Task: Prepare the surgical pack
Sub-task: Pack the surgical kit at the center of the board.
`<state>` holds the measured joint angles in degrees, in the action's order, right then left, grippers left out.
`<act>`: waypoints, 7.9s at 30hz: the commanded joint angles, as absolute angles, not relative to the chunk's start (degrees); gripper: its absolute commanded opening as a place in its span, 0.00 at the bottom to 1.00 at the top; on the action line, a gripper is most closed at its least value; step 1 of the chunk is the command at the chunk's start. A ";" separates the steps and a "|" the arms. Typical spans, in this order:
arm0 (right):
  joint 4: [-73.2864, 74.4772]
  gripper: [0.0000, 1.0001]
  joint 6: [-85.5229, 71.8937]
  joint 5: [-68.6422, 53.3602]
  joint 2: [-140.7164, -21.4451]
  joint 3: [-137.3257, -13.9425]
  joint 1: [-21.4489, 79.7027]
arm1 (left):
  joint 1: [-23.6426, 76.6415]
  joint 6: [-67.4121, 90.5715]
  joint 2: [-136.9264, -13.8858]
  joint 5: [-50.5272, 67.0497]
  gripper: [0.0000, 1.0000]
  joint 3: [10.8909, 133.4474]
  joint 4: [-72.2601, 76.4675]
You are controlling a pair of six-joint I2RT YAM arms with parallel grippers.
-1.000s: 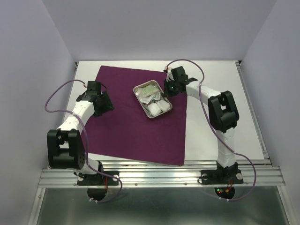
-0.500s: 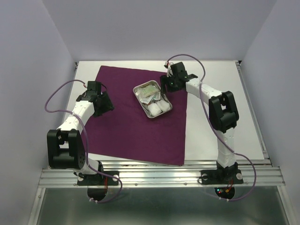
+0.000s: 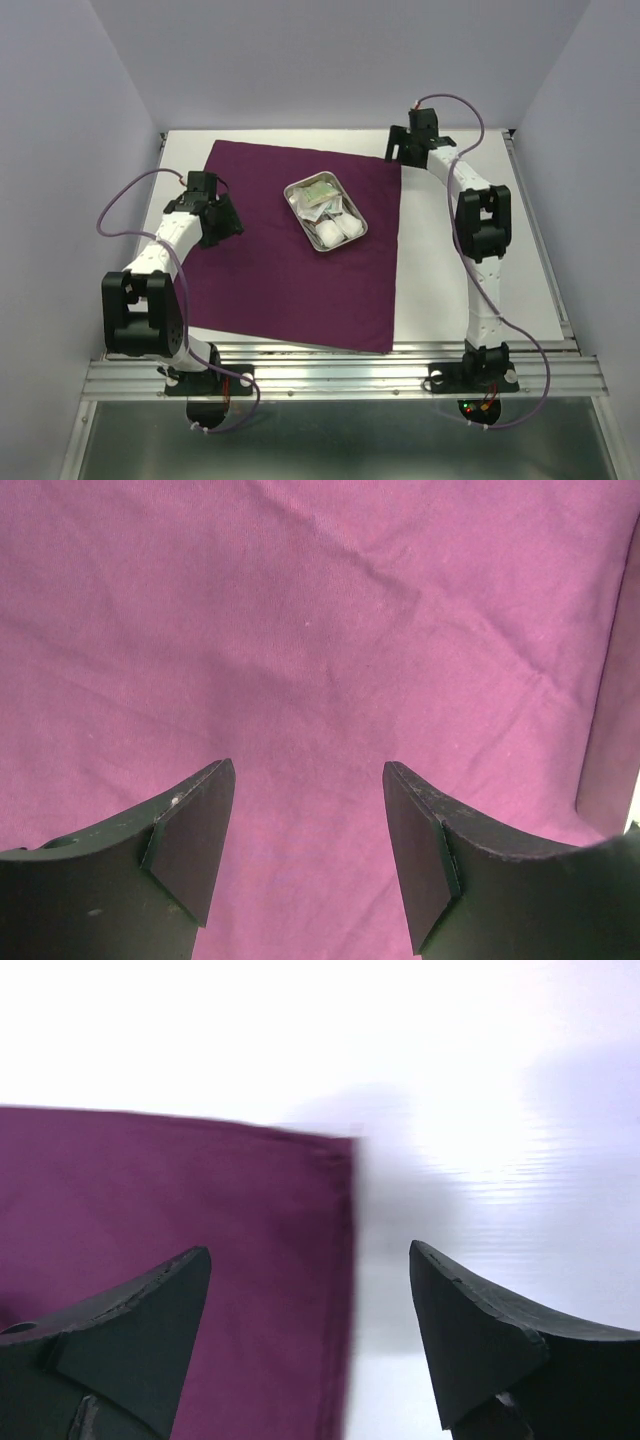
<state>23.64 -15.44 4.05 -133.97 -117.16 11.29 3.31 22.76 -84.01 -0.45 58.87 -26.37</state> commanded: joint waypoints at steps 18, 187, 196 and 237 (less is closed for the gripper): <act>28.30 0.43 -13.80 -2.63 -144.67 -125.42 9.67 | 3.52 22.24 -86.84 1.32 0.72 63.10 -26.54; 10.11 0.37 -34.71 7.64 -92.89 -58.27 45.61 | 9.23 48.87 -94.13 26.81 0.00 43.33 25.14; 8.17 0.30 -36.82 11.42 -99.13 -58.70 45.62 | 9.23 48.25 -94.92 27.25 0.00 42.80 24.87; 9.58 0.30 -34.72 14.32 -93.35 -62.58 45.62 | 7.65 47.11 -97.47 28.13 0.00 41.48 24.70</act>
